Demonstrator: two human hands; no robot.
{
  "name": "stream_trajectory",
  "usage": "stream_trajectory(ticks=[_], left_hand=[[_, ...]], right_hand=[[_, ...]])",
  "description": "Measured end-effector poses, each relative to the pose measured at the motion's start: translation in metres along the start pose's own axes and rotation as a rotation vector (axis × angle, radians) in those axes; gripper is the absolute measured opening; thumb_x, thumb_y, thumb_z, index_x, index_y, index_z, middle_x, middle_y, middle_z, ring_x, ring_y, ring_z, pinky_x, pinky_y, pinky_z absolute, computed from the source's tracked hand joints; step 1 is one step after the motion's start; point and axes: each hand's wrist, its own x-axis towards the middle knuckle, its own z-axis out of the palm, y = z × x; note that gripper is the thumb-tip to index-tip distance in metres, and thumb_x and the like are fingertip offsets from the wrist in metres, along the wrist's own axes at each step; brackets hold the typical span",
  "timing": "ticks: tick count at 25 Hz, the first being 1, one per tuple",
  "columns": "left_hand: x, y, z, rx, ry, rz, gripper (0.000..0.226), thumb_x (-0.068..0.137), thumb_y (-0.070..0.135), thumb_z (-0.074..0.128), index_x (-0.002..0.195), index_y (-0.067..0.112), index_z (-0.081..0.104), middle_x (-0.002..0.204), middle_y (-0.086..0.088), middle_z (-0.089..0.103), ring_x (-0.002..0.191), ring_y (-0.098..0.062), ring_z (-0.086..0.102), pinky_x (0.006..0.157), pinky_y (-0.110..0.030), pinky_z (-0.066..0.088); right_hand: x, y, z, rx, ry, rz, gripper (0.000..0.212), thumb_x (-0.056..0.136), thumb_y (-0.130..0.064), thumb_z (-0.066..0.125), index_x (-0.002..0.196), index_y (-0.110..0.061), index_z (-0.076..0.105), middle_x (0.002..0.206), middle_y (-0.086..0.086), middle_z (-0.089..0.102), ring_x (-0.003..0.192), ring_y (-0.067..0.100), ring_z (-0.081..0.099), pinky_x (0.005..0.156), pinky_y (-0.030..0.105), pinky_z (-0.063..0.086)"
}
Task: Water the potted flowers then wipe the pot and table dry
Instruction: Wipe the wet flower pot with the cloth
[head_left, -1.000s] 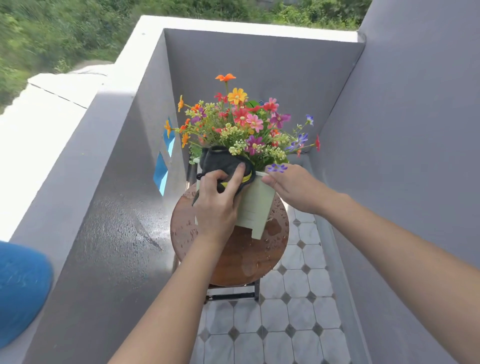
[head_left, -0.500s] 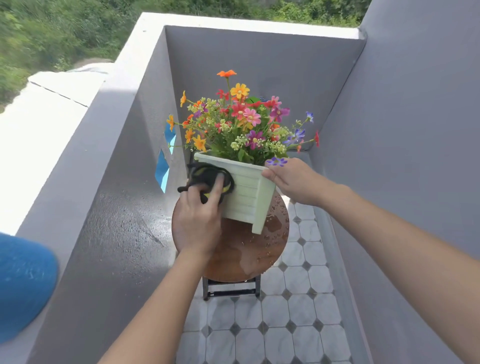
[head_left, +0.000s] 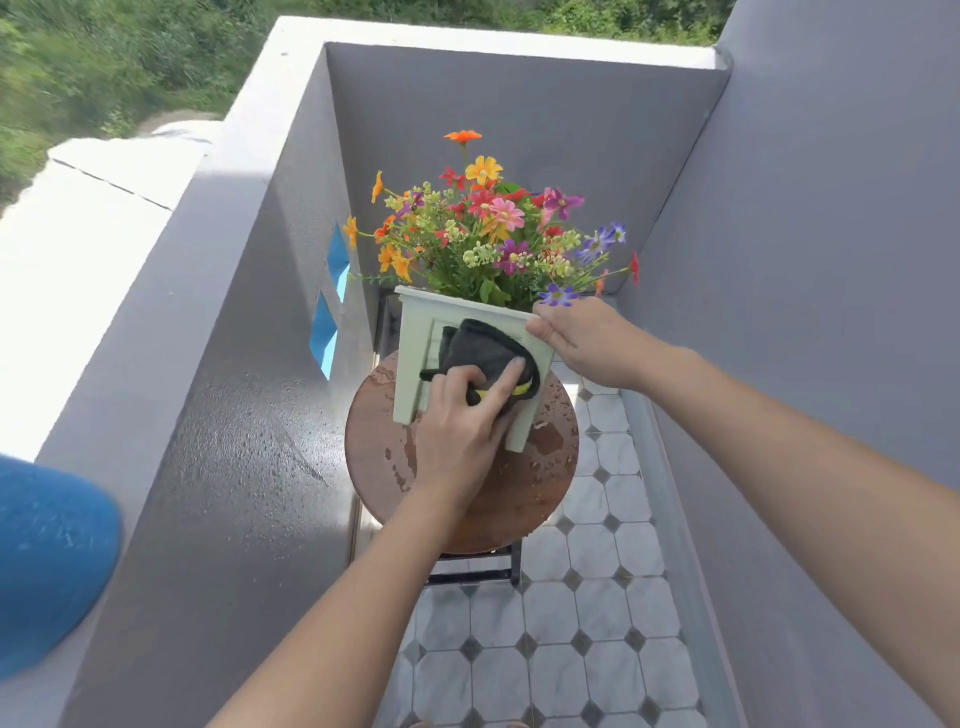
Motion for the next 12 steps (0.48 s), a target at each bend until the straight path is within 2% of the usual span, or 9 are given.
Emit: stream_trajectory(ticks=[4,6,8,10,12], left_hand=[[-0.039,-0.012,0.001,0.011,-0.043,0.296,0.042,0.086,0.017,0.063,0.125,0.030,0.052,0.097,-0.004,0.040,0.078,-0.019,0.043,0.049,-0.030,0.046],[-0.034,-0.018,0.000,0.097,-0.021,0.362,0.051,0.080,0.010,0.071,0.125,0.029,0.054,0.097,-0.006,0.044,0.075,-0.021,0.044,0.051,-0.031,0.045],[-0.006,-0.013,-0.003,0.214,0.067,0.261,0.050,0.080,0.003,0.066,0.124,0.027,0.058,0.095,-0.008,0.053,0.072,-0.023,0.045,0.052,-0.033,0.043],[0.020,-0.014,-0.006,0.303,0.148,0.092,0.047,0.084,0.002,0.057,0.125,0.024,0.060,0.093,-0.009,0.059,0.072,-0.025,0.047,0.053,-0.035,0.044],[0.023,-0.020,-0.012,0.317,0.139,-0.191,0.041,0.089,0.013,0.058,0.129,0.024,0.055,0.099,-0.009,0.055,0.077,-0.028,0.049,0.056,-0.037,0.049]], right_hand=[[0.000,0.002,-0.001,0.002,0.000,0.001,0.037,0.102,-0.030,0.028,0.074,-0.008,0.039,0.057,-0.003,0.035,0.052,0.013,0.034,0.053,0.031,0.016],[0.000,0.002,-0.002,0.008,-0.011,0.000,0.037,0.103,-0.029,0.029,0.074,-0.008,0.039,0.057,-0.004,0.034,0.052,0.007,0.032,0.054,0.031,0.014],[0.000,0.001,-0.004,0.030,-0.019,0.005,0.035,0.102,-0.028,0.029,0.071,-0.013,0.036,0.058,-0.005,0.033,0.053,0.004,0.031,0.053,0.032,0.016],[0.000,0.000,-0.005,0.029,-0.017,0.014,0.038,0.102,-0.027,0.030,0.065,-0.025,0.029,0.058,-0.008,0.031,0.053,0.001,0.030,0.051,0.027,0.023],[0.000,0.000,-0.004,0.019,0.001,0.005,0.040,0.102,-0.029,0.028,0.062,-0.027,0.023,0.058,-0.006,0.032,0.052,0.004,0.032,0.049,0.024,0.023]])
